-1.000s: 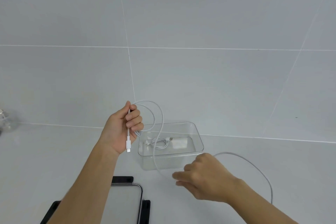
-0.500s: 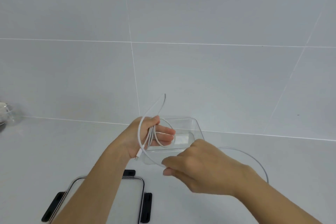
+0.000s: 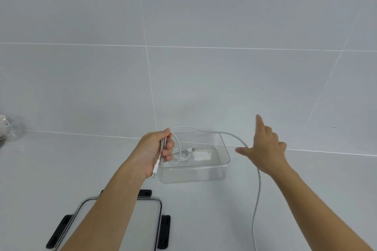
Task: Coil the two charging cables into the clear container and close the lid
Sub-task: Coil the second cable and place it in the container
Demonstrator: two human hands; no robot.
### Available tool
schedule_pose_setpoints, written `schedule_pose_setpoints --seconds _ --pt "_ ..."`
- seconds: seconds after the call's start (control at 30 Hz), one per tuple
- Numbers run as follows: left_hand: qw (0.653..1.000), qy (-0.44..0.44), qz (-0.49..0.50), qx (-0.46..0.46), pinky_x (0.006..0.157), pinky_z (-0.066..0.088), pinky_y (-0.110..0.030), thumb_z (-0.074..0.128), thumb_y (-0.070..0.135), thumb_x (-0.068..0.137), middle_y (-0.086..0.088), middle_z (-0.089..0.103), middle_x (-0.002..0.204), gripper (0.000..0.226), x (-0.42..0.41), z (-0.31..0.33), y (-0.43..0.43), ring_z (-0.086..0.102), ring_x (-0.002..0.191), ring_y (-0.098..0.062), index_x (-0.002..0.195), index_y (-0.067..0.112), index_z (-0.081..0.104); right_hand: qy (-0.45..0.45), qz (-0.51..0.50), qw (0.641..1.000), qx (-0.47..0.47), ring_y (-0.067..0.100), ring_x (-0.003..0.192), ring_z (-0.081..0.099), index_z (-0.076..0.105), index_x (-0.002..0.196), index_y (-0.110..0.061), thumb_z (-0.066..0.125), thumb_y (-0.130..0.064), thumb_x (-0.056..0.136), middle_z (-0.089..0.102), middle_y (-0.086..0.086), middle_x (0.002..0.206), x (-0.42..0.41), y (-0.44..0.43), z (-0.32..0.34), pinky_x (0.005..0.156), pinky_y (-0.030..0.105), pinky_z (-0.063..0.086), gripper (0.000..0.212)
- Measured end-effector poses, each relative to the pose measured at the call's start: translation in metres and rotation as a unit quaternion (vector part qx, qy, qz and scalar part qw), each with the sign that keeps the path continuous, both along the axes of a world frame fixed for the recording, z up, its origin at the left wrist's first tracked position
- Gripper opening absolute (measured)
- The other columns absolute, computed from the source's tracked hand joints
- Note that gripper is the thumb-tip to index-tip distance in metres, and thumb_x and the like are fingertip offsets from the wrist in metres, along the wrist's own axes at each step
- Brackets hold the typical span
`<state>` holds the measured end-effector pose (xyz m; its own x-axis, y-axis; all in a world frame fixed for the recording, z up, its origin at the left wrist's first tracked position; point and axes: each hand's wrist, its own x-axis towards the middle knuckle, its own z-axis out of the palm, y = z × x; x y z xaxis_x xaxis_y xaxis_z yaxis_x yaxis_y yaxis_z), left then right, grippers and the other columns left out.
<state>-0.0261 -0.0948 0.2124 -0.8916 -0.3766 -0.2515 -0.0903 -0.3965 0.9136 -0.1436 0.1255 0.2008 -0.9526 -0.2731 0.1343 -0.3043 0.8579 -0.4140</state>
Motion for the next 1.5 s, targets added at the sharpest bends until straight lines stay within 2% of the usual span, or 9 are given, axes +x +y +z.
schedule_pose_setpoints --seconds 0.13,0.3,0.5,0.63,0.83,1.07,1.23,1.33,1.5 --pt "0.999 -0.01 0.008 -0.036 0.037 0.033 -0.016 0.045 0.018 0.096 0.0 0.048 0.041 0.024 -0.006 0.005 0.01 0.034 0.031 -0.011 0.074 0.01 0.045 -0.006 0.179 0.983 -0.026 0.016 0.14 0.013 0.024 0.144 -0.03 0.069 -0.05 0.074 0.016 -0.002 0.153 0.014 -0.009 0.008 0.11 0.036 0.01 0.085" --pt "0.995 0.006 -0.054 -0.079 0.038 0.034 -0.019 0.045 0.019 0.096 -0.002 0.046 0.043 0.024 -0.008 0.011 0.019 0.033 0.032 -0.013 0.074 0.009 0.045 -0.056 0.224 0.963 -0.139 0.014 0.128 0.04 0.04 0.136 -0.023 0.06 -0.038 0.087 0.041 -0.004 0.139 0.018 -0.035 0.017 0.108 0.03 0.023 0.055" --pt "0.988 0.084 -0.123 0.029 0.034 0.026 -0.017 0.046 0.02 0.089 0.005 0.032 0.037 0.02 0.0 0.027 0.014 0.026 0.027 -0.007 0.071 0.011 0.047 -0.083 0.202 0.941 -0.257 0.01 0.05 0.054 0.059 0.12 -0.017 0.049 -0.016 0.096 0.062 0.007 0.081 0.005 -0.048 -0.003 0.056 0.022 0.048 0.027" --pt "0.971 0.14 -0.129 0.144 0.029 0.027 -0.016 0.057 0.021 0.075 0.008 0.031 0.035 0.015 0.004 0.032 0.005 0.019 0.026 -0.005 0.065 0.011 0.054 0.05 0.242 0.948 -0.199 0.025 0.074 0.059 0.066 0.115 -0.011 0.052 -0.012 0.094 0.066 0.013 0.082 0.0 -0.047 -0.023 0.075 0.031 0.048 0.025" --pt "0.94 0.215 -0.109 0.243 0.029 0.029 -0.017 0.066 0.013 0.067 0.007 0.034 0.038 0.012 0.001 0.027 -0.005 0.018 0.031 -0.006 0.066 0.01 0.055 0.084 0.196 0.971 -0.112 0.011 0.07 0.048 0.049 0.134 -0.029 0.04 -0.017 0.099 0.034 -0.016 0.07 -0.007 -0.051 -0.051 0.067 0.028 0.039 0.037" --pt "0.92 0.264 -0.05 0.287 0.034 0.032 -0.017 0.062 0.006 0.068 0.007 0.037 0.046 0.015 -0.006 0.024 -0.007 0.033 0.032 -0.006 0.065 0.011 0.048 0.036 0.171 0.974 0.146 0.031 0.097 0.062 0.035 0.129 -0.021 0.033 -0.021 0.1 0.056 0.009 0.118 0.026 -0.057 -0.065 0.063 0.03 0.036 0.029" --pt "0.96 0.179 0.021 0.213 0.049 0.051 -0.02 0.042 0.015 0.094 0.006 0.044 0.05 0.023 -0.009 0.019 -0.009 0.042 0.038 -0.006 0.071 0.013 0.044 0.166 0.369 0.879 0.251 0.037 0.088 0.063 0.022 0.143 -0.004 0.038 -0.009 0.096 0.057 0.015 0.116 0.057 -0.062 -0.054 0.043 0.031 0.012 0.049" --pt "0.992 0.106 -0.001 0.069 0.055 0.058 -0.03 0.04 0.013 0.097 0.0 0.05 0.05 0.028 -0.008 0.017 -0.002 0.049 0.039 -0.01 0.07 0.009 0.045 0.271 0.457 0.813 0.24 0.019 0.047 0.059 0.062 0.105 -0.017 0.065 -0.027 0.08 0.063 -0.004 0.068 0.07 -0.058 -0.043 0.039 0.024 0.014 0.027" --pt "0.989 -0.004 -0.113 -0.093 0.052 0.058 -0.034 0.042 0.012 0.097 -0.011 0.067 0.06 0.019 -0.001 0.013 0.011 0.064 0.05 -0.022 0.084 0.0 0.047 0.353 0.493 0.79 0.087 0.018 0.034 0.044 0.059 0.064 -0.017 0.062 -0.027 0.083 0.051 -0.005 0.048 0.072 -0.054 -0.02 0.035 0.019 0.021 0.022"
